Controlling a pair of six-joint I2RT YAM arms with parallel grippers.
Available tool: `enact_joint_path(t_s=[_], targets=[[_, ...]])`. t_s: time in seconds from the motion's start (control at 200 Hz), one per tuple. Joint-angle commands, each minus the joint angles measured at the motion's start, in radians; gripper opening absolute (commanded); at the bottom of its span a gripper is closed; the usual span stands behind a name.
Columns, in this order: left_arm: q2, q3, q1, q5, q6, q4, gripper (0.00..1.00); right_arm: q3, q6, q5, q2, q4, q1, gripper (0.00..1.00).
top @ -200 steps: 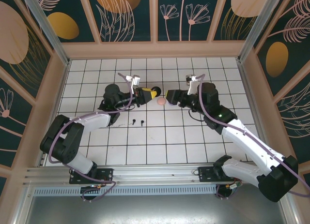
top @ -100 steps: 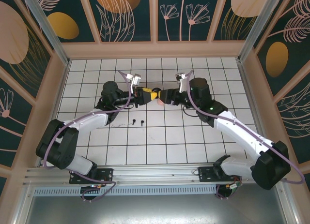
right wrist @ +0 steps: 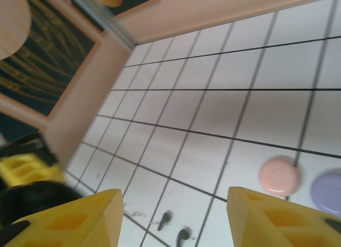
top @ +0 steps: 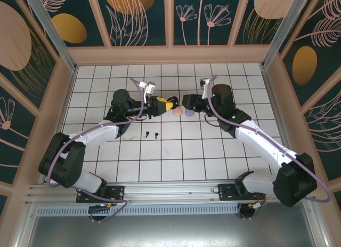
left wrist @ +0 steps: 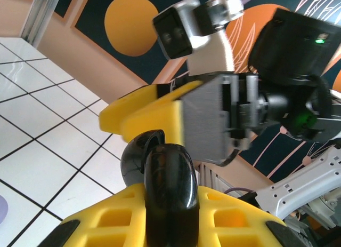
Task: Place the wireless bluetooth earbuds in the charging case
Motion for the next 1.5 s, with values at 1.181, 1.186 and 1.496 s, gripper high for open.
enact_joint_path(t_s=[1.181,1.186,1.496], targets=[[-0.044,0.043,-0.012,0.020,-0.009,0.042,0.00,-0.071,0.055,-0.058,0.000,0.062,-0.016,0.45],[-0.044,0.044,-0.011,0.020,-0.009,0.042,0.00,-0.071,0.055,-0.058,-0.001,0.061,-0.017,0.45],[-0.031,0.035,-0.013,0.025,-0.012,0.053,0.00,-0.053,0.036,-0.148,-0.119,0.044,-0.018,0.46]])
